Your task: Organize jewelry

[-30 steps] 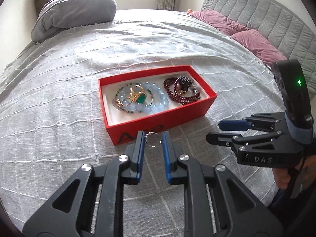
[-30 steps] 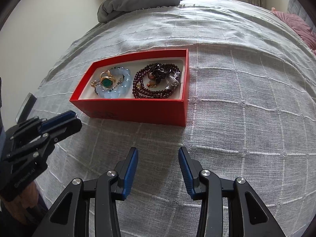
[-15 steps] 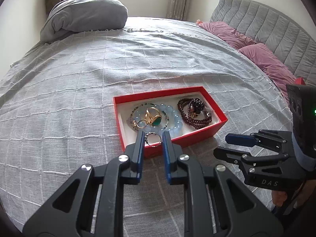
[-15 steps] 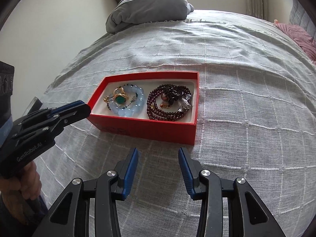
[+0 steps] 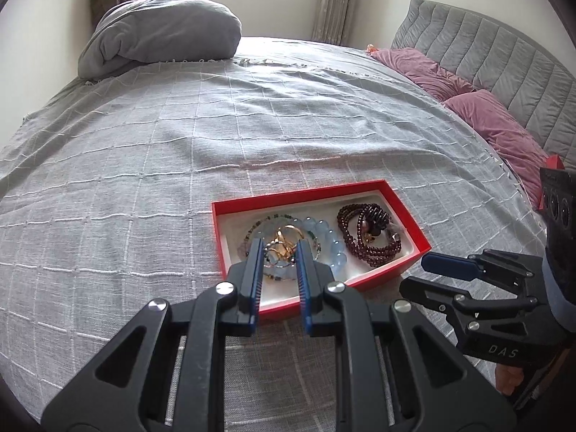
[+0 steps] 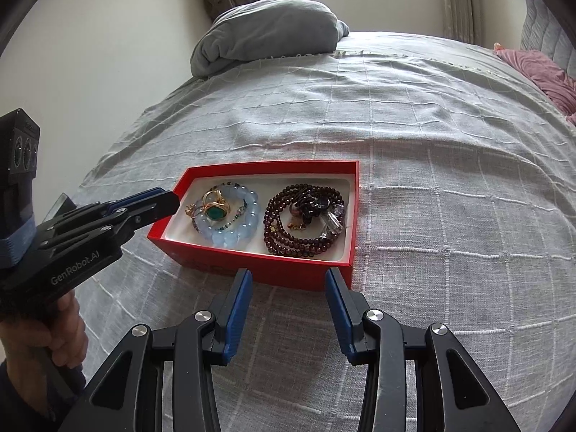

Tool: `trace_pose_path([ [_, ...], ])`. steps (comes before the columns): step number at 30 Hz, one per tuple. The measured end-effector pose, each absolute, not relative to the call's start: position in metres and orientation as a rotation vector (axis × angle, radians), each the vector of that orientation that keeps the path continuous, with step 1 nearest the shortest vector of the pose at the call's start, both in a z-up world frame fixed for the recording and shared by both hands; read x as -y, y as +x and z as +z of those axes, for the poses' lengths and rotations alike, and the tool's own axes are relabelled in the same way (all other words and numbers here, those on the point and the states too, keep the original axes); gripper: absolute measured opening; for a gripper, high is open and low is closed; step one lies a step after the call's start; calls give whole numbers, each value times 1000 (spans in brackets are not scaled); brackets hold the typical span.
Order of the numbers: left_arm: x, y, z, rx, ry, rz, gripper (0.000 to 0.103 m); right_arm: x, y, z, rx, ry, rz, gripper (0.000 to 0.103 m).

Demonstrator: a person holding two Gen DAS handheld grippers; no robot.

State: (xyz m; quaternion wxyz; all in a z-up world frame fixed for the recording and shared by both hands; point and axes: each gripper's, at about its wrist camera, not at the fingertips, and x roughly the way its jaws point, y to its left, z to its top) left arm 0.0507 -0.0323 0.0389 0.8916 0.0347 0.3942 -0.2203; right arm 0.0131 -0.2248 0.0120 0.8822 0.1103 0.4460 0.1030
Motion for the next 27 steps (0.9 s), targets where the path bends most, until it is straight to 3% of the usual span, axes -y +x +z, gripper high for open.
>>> trace_pose_path([
  [21, 27, 66, 33, -843, 27, -447, 21, 223, 15, 9, -939, 232, 218, 43],
  [22, 27, 66, 33, -846, 24, -448, 22, 223, 15, 9, -940, 233, 217, 44],
  [24, 26, 66, 33, -848, 18, -453, 33, 222, 15, 9, -940, 234, 217, 44],
  [27, 23, 66, 37, -840, 1, -453, 37, 222, 15, 9, -940, 234, 218, 44],
])
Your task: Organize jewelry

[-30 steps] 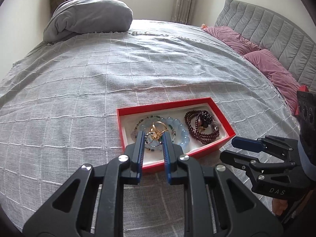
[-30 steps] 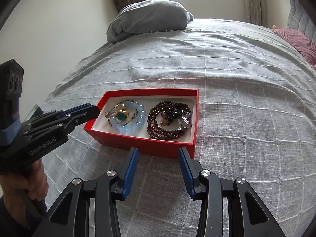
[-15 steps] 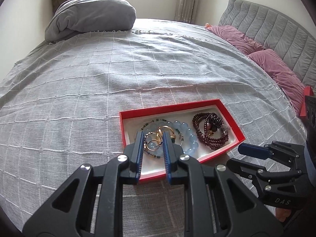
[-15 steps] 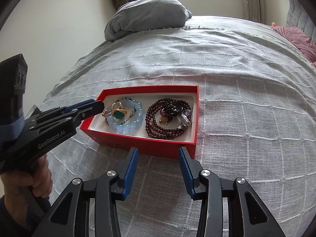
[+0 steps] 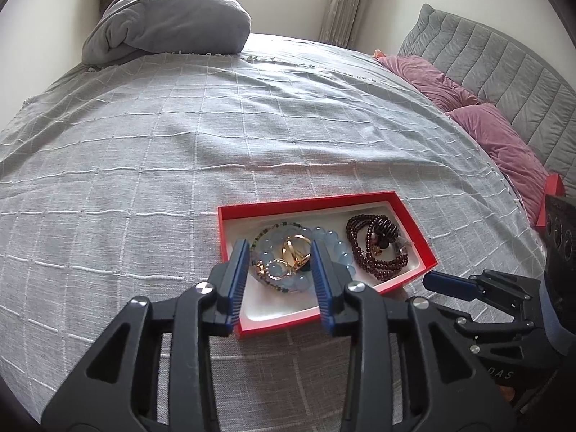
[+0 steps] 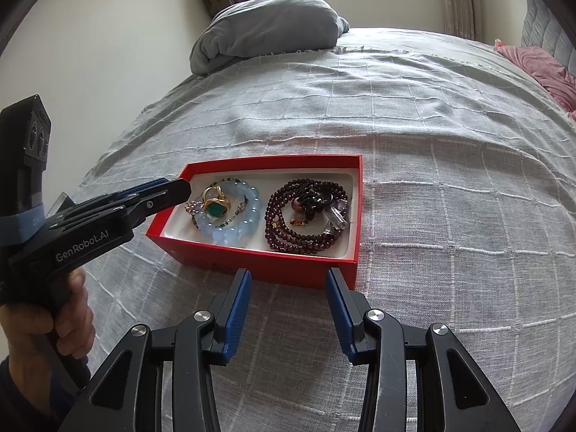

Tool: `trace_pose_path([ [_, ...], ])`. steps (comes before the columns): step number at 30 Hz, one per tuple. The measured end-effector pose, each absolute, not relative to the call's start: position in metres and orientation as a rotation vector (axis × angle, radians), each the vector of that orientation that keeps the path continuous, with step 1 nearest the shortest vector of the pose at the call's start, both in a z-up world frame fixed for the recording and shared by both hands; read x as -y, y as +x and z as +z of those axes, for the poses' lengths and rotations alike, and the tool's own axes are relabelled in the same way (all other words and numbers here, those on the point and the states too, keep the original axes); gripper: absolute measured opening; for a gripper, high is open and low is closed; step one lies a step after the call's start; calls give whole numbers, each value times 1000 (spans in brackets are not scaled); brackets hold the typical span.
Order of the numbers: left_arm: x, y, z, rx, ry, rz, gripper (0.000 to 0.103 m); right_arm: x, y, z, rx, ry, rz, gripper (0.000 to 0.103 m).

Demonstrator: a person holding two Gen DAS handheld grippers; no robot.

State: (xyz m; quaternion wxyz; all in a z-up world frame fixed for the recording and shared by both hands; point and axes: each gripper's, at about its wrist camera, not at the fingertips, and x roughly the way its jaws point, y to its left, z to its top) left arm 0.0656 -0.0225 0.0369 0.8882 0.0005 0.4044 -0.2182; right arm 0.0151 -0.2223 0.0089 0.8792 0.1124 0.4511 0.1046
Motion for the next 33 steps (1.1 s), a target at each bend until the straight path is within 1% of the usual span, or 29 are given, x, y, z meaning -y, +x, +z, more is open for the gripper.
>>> trace_pose_path([
  [2, 18, 65, 40, -838, -20, -448, 39, 222, 15, 9, -939, 235, 219, 44],
  [5, 8, 64, 45, -829, -64, -443, 49, 223, 14, 10, -934, 237, 220, 44],
  [8, 0, 63, 47, -828, -92, -434, 50, 223, 12, 11, -931, 240, 222, 44],
  [10, -4, 61, 47, -830, -110, -429, 53, 223, 12, 12, -932, 240, 223, 44],
  [12, -8, 57, 47, -828, -128, -420, 63, 223, 11, 12, -936, 243, 226, 44],
  [17, -8, 39, 47, -825, -103, -398, 66, 221, 3, 14, -941, 238, 234, 46],
  [19, -5, 29, 47, -817, -65, -385, 71, 220, -1, 15, -941, 231, 237, 47],
  [21, -3, 21, 46, -821, -37, -369, 78, 219, -5, 17, -938, 223, 236, 50],
  [27, 9, 7, 41, -851, -8, -370, 81, 219, -11, 21, -932, 217, 228, 52],
  [29, 12, 4, 39, -855, 12, -349, 82, 219, -12, 21, -932, 217, 226, 55],
  [33, 12, 1, 35, -886, -1, -335, 82, 219, -14, 24, -929, 218, 224, 56],
])
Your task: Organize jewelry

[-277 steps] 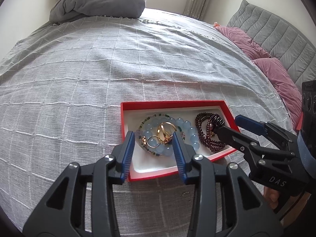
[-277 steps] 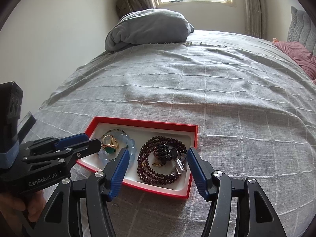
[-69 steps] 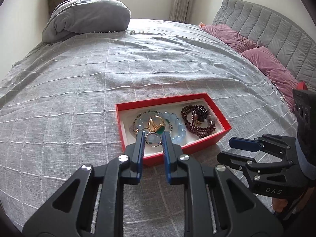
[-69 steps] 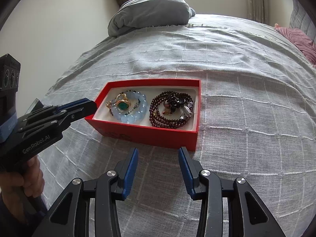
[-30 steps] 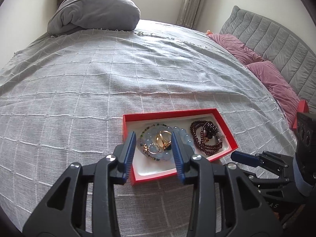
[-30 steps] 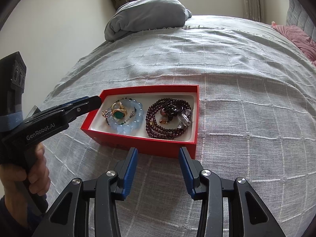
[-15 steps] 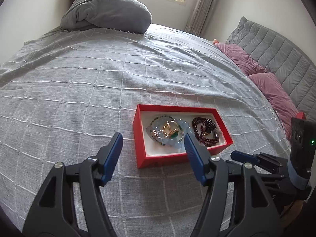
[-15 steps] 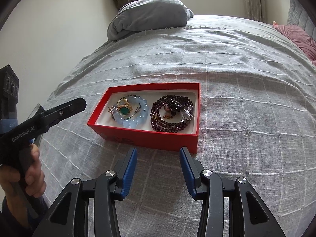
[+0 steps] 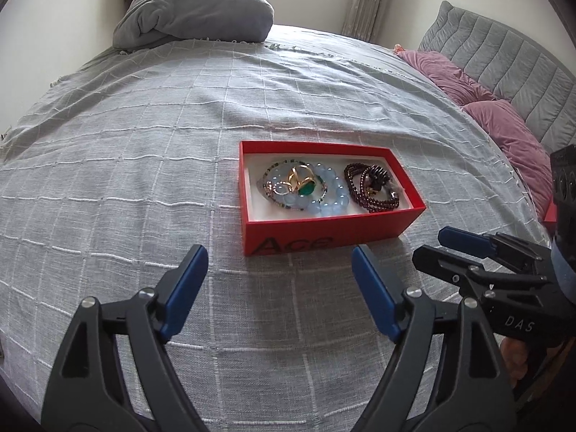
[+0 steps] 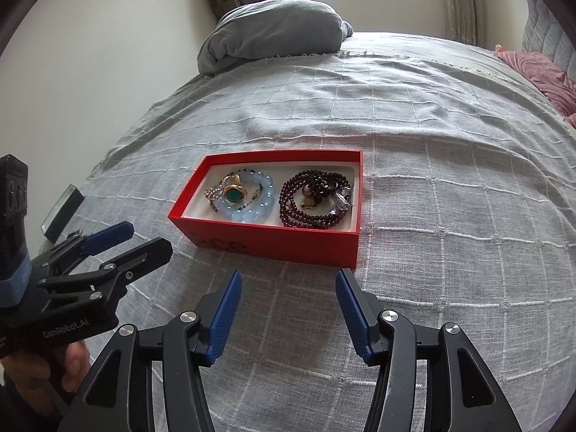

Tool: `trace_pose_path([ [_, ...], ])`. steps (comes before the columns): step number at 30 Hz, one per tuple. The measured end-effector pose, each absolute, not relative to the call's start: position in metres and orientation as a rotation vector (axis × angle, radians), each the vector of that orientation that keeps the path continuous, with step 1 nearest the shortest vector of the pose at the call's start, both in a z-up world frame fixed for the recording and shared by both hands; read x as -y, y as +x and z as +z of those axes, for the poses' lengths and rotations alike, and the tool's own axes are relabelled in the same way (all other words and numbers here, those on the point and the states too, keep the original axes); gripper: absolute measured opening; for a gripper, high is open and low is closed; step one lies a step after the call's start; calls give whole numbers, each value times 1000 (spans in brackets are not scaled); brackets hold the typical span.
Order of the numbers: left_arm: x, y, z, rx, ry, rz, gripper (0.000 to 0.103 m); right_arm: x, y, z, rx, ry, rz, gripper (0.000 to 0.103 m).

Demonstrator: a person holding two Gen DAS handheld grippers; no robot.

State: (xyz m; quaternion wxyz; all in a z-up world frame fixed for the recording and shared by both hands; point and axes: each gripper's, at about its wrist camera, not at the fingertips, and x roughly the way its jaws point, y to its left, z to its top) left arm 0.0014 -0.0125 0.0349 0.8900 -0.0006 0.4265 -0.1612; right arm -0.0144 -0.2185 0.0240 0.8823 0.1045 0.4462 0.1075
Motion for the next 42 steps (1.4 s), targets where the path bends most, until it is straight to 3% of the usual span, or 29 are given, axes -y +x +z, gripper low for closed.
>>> trace_pose_path([
  [10, 13, -15, 42, -863, 43, -254, 84, 217, -27, 36, -911, 225, 243, 63],
  [15, 16, -23, 46, -846, 67, -226, 99, 214, -34, 44, -890, 214, 237, 74],
  [32, 15, -24, 45, -844, 90, -165, 101, 211, -38, 36, -930, 229, 118, 98],
  [42, 17, -23, 40, -858, 109, -151, 101, 211, -40, 35, -936, 201, 44, 98],
])
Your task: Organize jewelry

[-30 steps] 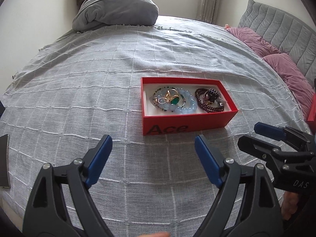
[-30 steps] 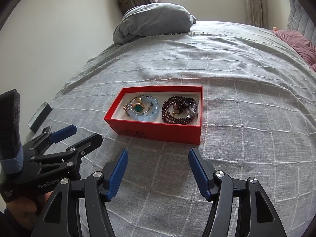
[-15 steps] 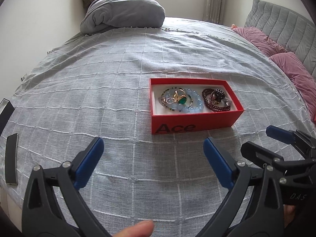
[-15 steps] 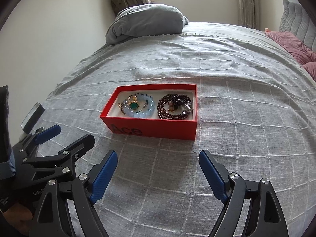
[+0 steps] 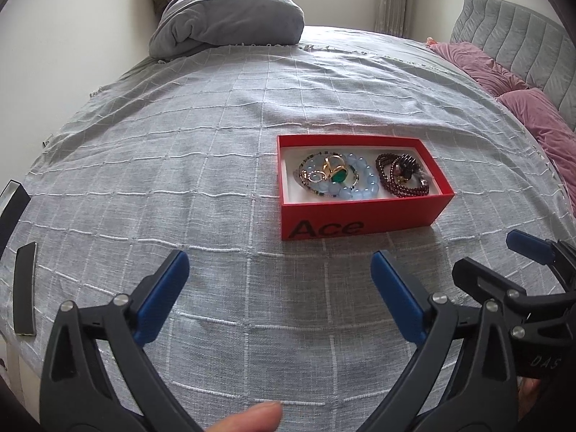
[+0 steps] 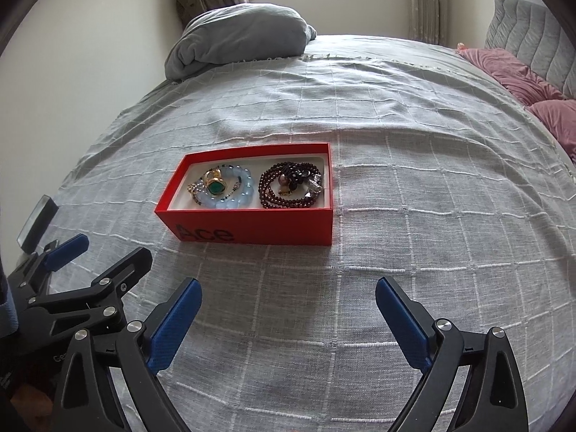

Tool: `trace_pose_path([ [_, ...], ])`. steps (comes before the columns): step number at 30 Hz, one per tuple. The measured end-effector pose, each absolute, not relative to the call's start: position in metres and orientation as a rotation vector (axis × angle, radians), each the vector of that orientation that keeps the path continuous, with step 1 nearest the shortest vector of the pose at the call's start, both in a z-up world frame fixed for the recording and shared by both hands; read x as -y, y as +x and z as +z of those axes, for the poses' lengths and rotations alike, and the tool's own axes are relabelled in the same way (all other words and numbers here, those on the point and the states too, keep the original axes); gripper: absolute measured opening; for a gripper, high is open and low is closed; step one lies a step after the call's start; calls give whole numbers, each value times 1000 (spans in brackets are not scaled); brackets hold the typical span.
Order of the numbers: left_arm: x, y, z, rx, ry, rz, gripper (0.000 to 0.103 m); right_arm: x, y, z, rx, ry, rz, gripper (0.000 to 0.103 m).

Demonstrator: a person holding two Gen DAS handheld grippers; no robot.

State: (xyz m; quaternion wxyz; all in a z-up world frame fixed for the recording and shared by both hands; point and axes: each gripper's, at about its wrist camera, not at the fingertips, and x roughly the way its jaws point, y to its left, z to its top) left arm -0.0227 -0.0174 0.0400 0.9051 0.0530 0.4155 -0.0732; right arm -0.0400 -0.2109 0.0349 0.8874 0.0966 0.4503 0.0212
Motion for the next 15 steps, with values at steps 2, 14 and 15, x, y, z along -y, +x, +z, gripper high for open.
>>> trace_pose_path([
  [2, 18, -23, 40, -859, 112, -149, 101, 211, -41, 35, -933, 194, 34, 98],
  [14, 17, -21, 37, -869, 112, -146, 101, 207, -41, 32, -947, 183, 25, 98],
  [15, 17, -21, 37, -870, 110, -148, 101, 207, -41, 33, -945, 178, 27, 98],
])
